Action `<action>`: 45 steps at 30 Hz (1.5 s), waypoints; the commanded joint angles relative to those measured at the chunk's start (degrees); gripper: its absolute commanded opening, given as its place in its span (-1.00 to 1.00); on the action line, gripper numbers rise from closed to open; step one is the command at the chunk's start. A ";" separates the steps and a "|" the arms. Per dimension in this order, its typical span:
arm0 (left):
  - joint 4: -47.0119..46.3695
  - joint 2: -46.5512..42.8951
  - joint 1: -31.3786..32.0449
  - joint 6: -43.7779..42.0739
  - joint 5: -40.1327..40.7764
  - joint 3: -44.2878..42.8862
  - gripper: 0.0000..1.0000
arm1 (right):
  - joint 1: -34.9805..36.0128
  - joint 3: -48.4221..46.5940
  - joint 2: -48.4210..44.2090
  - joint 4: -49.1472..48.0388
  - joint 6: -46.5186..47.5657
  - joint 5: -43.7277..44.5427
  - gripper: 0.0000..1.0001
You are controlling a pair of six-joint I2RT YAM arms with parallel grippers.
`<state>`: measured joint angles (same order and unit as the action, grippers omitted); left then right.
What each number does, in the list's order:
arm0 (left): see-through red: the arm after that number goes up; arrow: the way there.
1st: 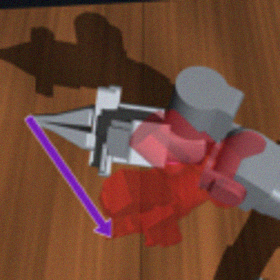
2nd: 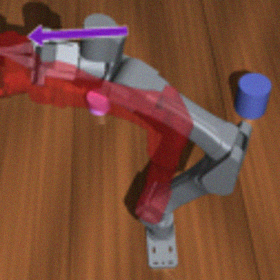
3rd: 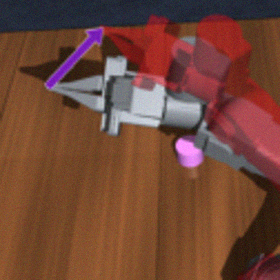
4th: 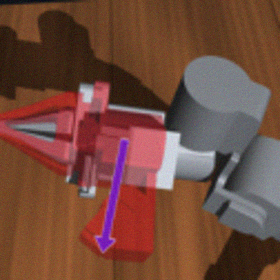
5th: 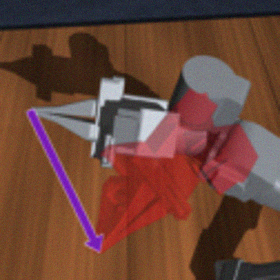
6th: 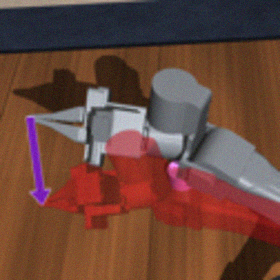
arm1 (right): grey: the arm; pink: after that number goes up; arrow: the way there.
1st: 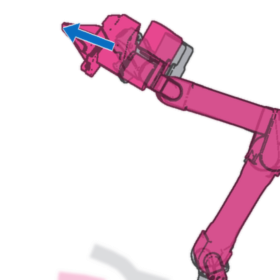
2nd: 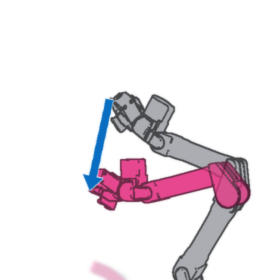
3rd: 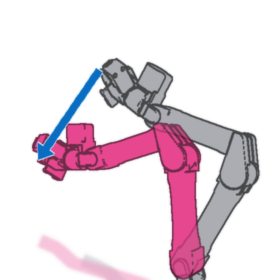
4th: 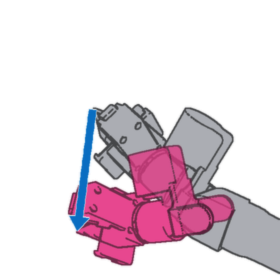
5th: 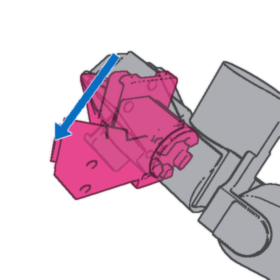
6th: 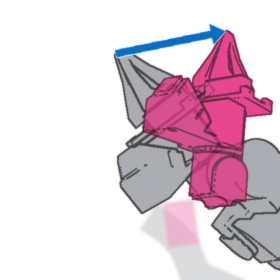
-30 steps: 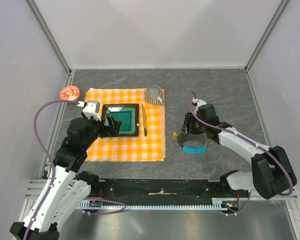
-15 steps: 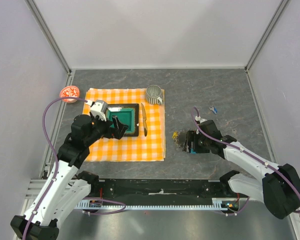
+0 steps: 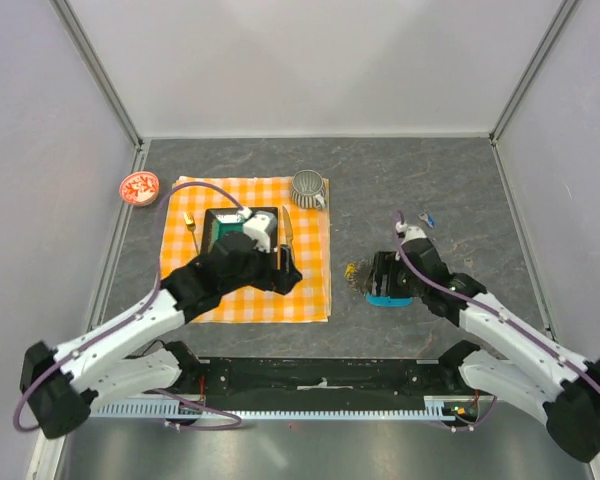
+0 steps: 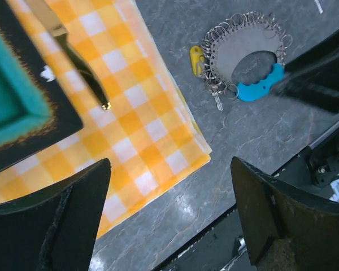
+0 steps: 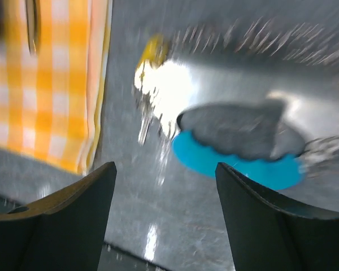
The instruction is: Put the keys on the keyring
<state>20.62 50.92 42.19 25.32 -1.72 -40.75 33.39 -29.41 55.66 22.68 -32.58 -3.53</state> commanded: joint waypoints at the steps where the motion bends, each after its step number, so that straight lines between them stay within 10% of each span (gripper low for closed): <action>1: -9.60 12.49 9.46 6.84 17.52 -6.08 0.83 | 0.01 -8.91 -8.44 6.15 3.48 27.23 0.60; 10: -19.48 41.17 17.22 3.60 28.35 -24.36 0.49 | 0.01 -7.77 -18.56 5.89 1.11 45.17 0.64; 22: -17.90 65.95 18.45 1.05 23.43 -42.82 0.40 | -0.08 -2.67 -24.02 3.78 -2.14 45.81 0.66; 34: -16.23 71.69 23.28 -5.98 15.88 -43.63 0.53 | 0.01 -2.14 -24.98 2.90 -0.73 44.66 0.66; 45: -24.56 59.05 27.94 -10.38 10.76 -28.96 0.45 | 0.01 -2.32 -27.18 2.64 0.14 44.14 0.66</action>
<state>0.71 116.55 69.34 17.67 9.76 -73.54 33.34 -31.75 29.65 27.40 -33.36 40.38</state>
